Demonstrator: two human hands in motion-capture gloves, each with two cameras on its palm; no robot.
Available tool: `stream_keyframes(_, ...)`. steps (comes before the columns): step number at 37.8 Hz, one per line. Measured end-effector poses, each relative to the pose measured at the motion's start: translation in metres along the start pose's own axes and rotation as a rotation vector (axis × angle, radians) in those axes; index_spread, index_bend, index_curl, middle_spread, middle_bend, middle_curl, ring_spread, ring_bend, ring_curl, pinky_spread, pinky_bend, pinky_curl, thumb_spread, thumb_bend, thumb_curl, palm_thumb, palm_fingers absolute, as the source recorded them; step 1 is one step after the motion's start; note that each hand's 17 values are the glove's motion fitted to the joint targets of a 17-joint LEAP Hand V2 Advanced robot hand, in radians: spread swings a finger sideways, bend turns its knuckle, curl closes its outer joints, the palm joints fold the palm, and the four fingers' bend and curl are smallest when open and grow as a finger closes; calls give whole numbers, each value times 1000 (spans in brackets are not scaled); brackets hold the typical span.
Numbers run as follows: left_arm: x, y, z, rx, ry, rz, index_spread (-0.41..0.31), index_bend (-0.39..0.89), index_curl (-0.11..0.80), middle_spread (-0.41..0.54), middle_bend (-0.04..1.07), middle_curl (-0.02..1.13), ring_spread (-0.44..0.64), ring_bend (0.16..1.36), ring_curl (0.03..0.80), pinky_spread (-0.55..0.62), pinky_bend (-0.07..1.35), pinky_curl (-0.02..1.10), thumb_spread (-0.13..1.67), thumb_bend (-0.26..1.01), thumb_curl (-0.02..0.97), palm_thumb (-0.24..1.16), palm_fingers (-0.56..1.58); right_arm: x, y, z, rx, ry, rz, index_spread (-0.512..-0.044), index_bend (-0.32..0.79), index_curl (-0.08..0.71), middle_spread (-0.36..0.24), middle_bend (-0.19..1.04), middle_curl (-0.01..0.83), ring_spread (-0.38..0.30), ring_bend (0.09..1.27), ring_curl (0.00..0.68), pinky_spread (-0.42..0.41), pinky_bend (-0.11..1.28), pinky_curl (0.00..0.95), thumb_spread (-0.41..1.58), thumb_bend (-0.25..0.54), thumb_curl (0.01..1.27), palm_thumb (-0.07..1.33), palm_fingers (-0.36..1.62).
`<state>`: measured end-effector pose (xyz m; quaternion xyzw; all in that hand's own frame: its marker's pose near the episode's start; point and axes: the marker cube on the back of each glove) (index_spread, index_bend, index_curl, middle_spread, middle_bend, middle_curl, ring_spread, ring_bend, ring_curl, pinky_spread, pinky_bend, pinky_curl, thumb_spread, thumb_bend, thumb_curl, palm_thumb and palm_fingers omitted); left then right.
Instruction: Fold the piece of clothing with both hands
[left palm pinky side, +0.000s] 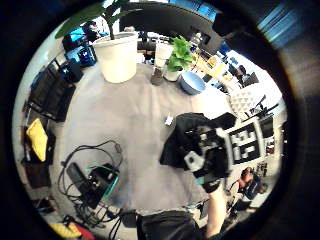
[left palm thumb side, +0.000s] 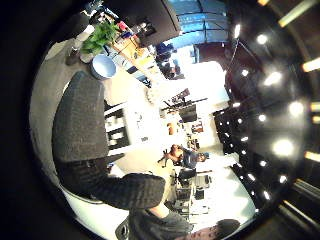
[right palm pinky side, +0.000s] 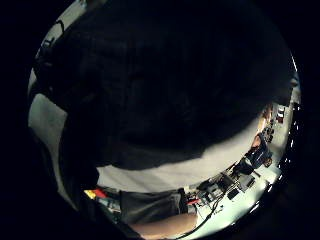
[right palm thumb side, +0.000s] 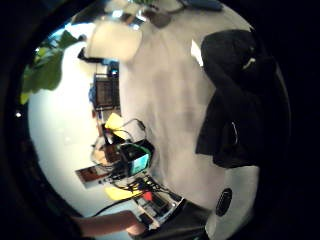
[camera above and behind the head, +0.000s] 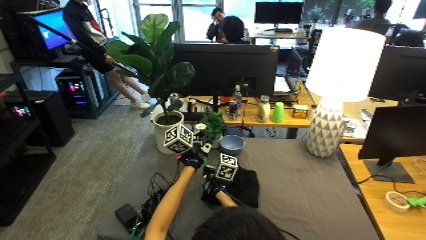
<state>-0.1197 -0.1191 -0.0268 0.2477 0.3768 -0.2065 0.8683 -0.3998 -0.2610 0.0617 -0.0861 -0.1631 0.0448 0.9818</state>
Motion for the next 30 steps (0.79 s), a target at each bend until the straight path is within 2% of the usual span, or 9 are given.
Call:
stream_keyframes(2, -4, 3, -4, -2, -8, -2, -55, 224, 400, 91, 162, 287, 211, 489, 310, 221, 284, 346, 1449, 35, 211, 201, 381, -10, -1, 17, 10, -34, -51, -205, 37, 274, -124, 455, 535, -227, 792, 514, -254, 821, 523, 727, -26, 496, 1095, 1160)
stream_keyframes(5, -10, 4, -3, -15, -6, -12, -55, 216, 405, 85, 159, 288, 205, 481, 309, 219, 275, 345, 1453, 31, 212, 201, 386, -18, -2, 14, 82, -145, -140, -201, 19, 247, -114, 400, 520, -226, 812, 516, -259, 850, 525, 721, -32, 505, 1074, 1101)
stream_keyframes(6, -12, 3, -2, -19, -6, -16, -56, 213, 406, 88, 158, 288, 203, 479, 308, 219, 273, 345, 1454, 30, 212, 202, 388, -19, -2, 7, 97, -187, -165, -199, 18, 240, -105, 324, 495, -222, 821, 516, -258, 865, 526, 758, -52, 499, 1029, 1026)
stream_keyframes(8, -14, 3, 1, -26, -5, -22, -56, 209, 408, 87, 157, 288, 201, 474, 307, 217, 268, 344, 1457, 28, 213, 203, 392, -18, 2, -13, 126, -264, -199, -197, 16, 227, -94, 293, 489, -215, 834, 521, -257, 872, 528, 808, -46, 493, 1002, 1016)
stream_keyframes(11, -12, 3, 5, -36, -2, -31, -56, 202, 411, 87, 153, 287, 198, 468, 306, 215, 262, 343, 1460, 24, 214, 204, 396, -3, 4, -57, 198, -346, -225, -197, 13, 206, -74, 260, 477, -185, 791, 501, -255, 862, 518, 936, -66, 459, 889, 971)
stream_keyframes(13, -10, 3, 7, -42, -9, -34, -56, 197, 413, 87, 152, 286, 197, 464, 305, 215, 258, 343, 1461, 22, 215, 205, 399, 15, -7, -80, 225, -379, -224, -196, 24, 195, -64, 249, 471, -178, 779, 495, -248, 854, 509, 986, -51, 449, 857, 979)
stream_keyframes(16, -5, 3, 9, -53, -35, -33, -57, 196, 417, 86, 149, 284, 195, 460, 305, 214, 254, 342, 1462, 16, 216, 201, 402, 52, -29, -104, 266, -364, -177, -189, 47, 188, -55, 245, 465, -173, 747, 474, -242, 825, 489, 1053, -29, 439, 838, 1022)
stream_keyframes(21, 4, 3, 12, -85, -77, -26, -57, 195, 422, 86, 143, 279, 194, 461, 307, 213, 246, 341, 1462, 5, 215, 193, 408, 102, -24, -144, 313, -280, -82, -184, 60, 182, -46, 234, 461, -165, 721, 459, -223, 769, 466, 1133, -10, 435, 846, 1052)
stream_keyframes(30, 10, 3, 10, -88, -135, -14, -57, 191, 427, 90, 144, 272, 192, 457, 310, 213, 242, 343, 1451, -7, 217, 185, 410, 143, -26, -163, 348, -222, -11, -181, 70, 180, -40, 224, 461, -151, 669, 444, -188, 679, 438, 1203, -8, 435, 855, 1042)
